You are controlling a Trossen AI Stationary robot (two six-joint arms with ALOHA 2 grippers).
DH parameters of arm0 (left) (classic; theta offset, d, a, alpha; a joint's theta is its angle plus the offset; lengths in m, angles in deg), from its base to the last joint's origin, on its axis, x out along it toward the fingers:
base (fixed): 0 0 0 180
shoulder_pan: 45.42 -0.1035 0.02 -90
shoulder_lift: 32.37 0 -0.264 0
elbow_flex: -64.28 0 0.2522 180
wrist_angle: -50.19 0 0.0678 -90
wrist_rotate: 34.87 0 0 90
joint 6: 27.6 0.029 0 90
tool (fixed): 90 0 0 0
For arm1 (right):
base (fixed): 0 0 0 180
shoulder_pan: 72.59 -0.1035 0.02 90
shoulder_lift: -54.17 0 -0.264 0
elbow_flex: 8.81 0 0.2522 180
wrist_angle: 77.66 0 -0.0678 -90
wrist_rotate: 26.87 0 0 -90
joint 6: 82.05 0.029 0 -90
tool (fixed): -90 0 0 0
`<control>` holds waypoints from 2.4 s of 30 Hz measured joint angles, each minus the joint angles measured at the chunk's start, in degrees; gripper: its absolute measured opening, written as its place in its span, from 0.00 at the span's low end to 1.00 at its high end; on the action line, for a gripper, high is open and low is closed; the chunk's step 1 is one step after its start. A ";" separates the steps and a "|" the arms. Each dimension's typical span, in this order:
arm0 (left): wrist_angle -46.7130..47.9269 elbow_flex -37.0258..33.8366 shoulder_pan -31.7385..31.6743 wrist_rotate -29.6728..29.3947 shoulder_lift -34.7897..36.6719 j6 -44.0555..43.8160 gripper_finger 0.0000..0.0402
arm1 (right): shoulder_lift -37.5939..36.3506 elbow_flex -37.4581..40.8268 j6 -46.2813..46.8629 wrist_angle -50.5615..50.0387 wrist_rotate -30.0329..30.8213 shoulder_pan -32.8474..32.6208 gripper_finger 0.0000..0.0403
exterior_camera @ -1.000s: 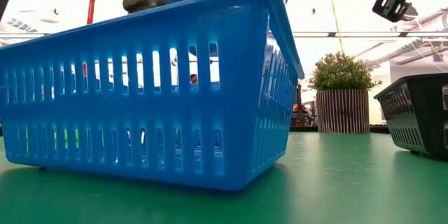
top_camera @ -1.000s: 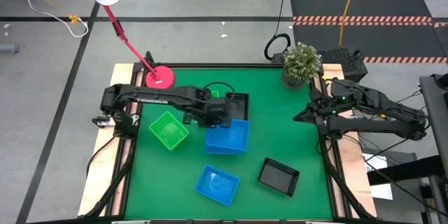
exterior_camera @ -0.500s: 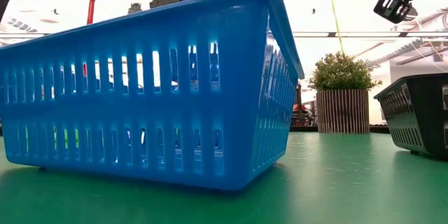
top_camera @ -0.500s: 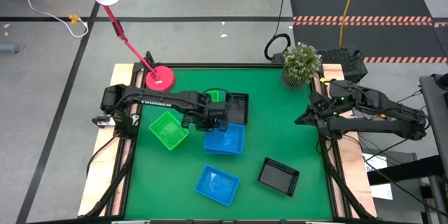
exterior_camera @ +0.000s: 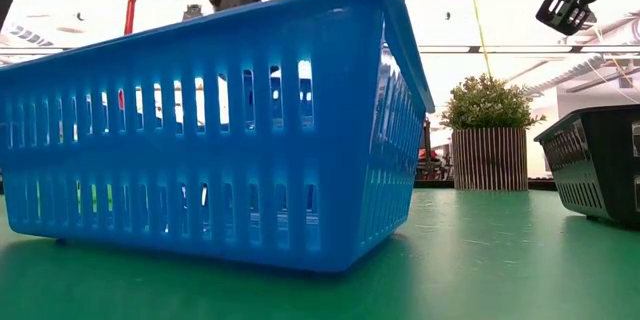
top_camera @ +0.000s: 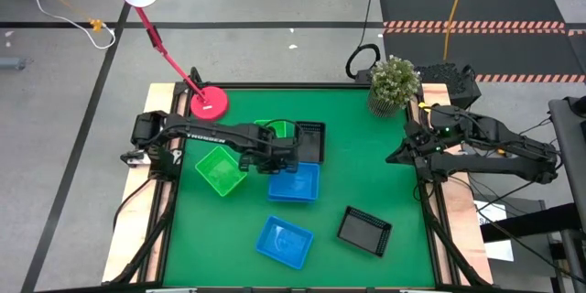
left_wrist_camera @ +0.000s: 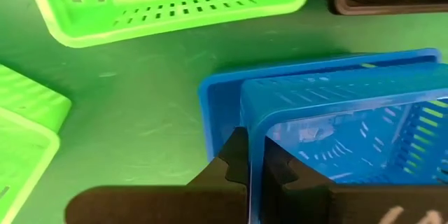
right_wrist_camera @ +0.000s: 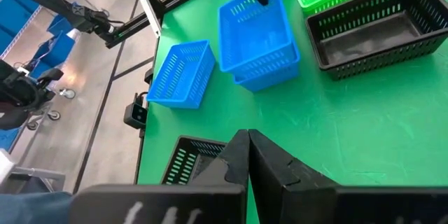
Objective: Stack baskets by color
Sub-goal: Stack the bottom left blue bin on top of the top blue bin, then adjust the stacked black bins
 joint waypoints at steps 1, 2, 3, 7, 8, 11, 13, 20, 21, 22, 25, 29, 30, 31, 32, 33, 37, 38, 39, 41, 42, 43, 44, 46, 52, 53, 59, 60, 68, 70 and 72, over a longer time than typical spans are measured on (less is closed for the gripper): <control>-0.01 -0.15 0.00 0.00 0.00 -0.03 0.00 | 0.00 0.00 0.00 0.00 0.00 0.00 0.00; -0.06 -0.27 0.00 0.00 0.00 -0.02 0.00 | 0.00 0.00 0.00 0.00 0.00 -0.01 0.00; -0.11 -0.43 0.04 0.00 0.00 -0.02 0.00 | 0.02 0.00 0.01 0.00 0.00 -0.01 0.00; -1.64 -1.62 0.22 -0.02 0.00 -0.63 0.01 | 0.02 0.00 0.00 0.00 0.00 0.00 0.00; -1.77 -1.87 0.23 -0.02 0.00 -0.80 0.02 | 0.02 0.00 0.02 0.00 0.04 -0.02 0.00; -1.95 -2.40 0.45 -0.02 0.00 -0.83 0.02 | 0.02 0.00 0.02 0.00 0.08 0.00 0.00; -1.88 -2.80 0.66 -0.02 0.00 -0.85 0.02 | 0.02 0.00 0.03 0.02 0.09 0.00 0.00; -0.71 -2.88 1.72 -0.04 0.00 -1.75 0.04 | 0.02 0.00 0.99 0.04 0.14 0.00 0.00; -0.40 -2.88 1.84 -0.04 0.00 -1.92 0.05 | 0.02 0.00 1.30 0.04 0.15 -0.01 0.00; 0.02 -2.88 2.04 -0.04 0.00 -1.98 0.06 | 0.02 0.00 1.43 0.04 0.16 0.00 0.00; 2.20 -2.88 2.56 -0.04 0.00 -2.36 0.08 | 0.02 0.00 1.51 0.04 0.17 0.00 0.00; 2.11 -2.88 2.58 -0.07 0.00 -2.23 0.09 | 0.02 0.00 1.53 0.07 0.22 -0.01 0.00; 1.99 -2.88 2.56 -0.09 0.00 -2.23 0.09 | 0.02 0.00 1.53 0.07 0.22 0.00 0.00; 1.99 -2.88 2.56 -0.09 0.00 -2.23 0.09 | 0.02 0.00 1.53 0.07 0.22 0.00 0.00; 2.03 -2.88 2.56 -0.13 0.00 -2.23 0.09 | 0.02 0.00 1.55 0.07 0.22 -0.02 0.00; 2.01 -2.88 2.56 -0.26 0.00 -2.25 0.09 | 0.02 0.00 1.78 0.07 0.22 0.00 0.00; 2.08 -2.88 2.56 -0.73 0.00 -2.61 0.09 | 0.02 0.00 3.33 0.07 0.22 -0.01 0.00; 2.15 -2.88 2.56 -0.74 0.00 -2.88 0.10 | 0.02 0.00 3.58 0.05 0.19 -0.01 0.00; 2.17 -2.88 2.56 -0.74 0.02 -3.13 0.12 | 0.02 0.00 3.83 0.06 0.17 -0.01 0.00; 2.19 -2.88 2.56 -0.74 0.38 -3.49 0.16 | 0.02 0.00 4.25 0.07 0.20 0.00 0.00; 2.19 -2.88 2.56 -0.74 0.48 -3.96 0.19 | 0.02 0.00 4.38 0.07 0.20 -0.01 0.00; 2.21 -2.86 2.56 -0.74 0.61 -4.33 0.21 | 0.02 0.00 4.51 0.05 0.20 -0.01 0.00; 2.42 -2.86 2.56 -0.74 0.96 -4.61 0.24 | 0.03 0.00 4.55 0.06 0.22 -0.01 0.00; 2.57 -2.87 2.56 -1.14 1.83 -4.46 0.28 | 0.04 0.00 4.56 0.04 0.20 -0.01 0.00; 4.66 -2.86 2.56 -4.37 5.16 -0.26 0.31 | 0.34 0.00 4.45 0.11 1.44 -0.01 0.00; 4.96 -2.86 2.51 -5.20 5.74 1.10 0.30 | 0.64 0.00 4.50 0.33 2.39 -0.02 0.00; 6.05 -2.86 0.84 -9.21 9.31 10.82 0.26 | 4.43 0.03 7.33 5.17 7.87 0.00 0.00; 6.23 -2.86 0.29 -9.76 9.56 12.67 0.25 | 5.97 0.04 7.75 6.81 7.85 0.00 0.00; 9.62 -2.81 -7.34 -10.17 10.40 33.15 0.19 | 23.21 0.04 16.93 27.99 8.12 0.00 0.00; 10.13 -2.88 -9.40 -10.16 10.78 38.76 0.17 | 28.29 -0.34 17.58 34.15 8.18 -0.02 0.00; 9.95 -2.77 -11.38 -10.16 11.26 43.51 0.15 | 33.53 -2.26 16.96 37.02 8.19 -0.02 0.00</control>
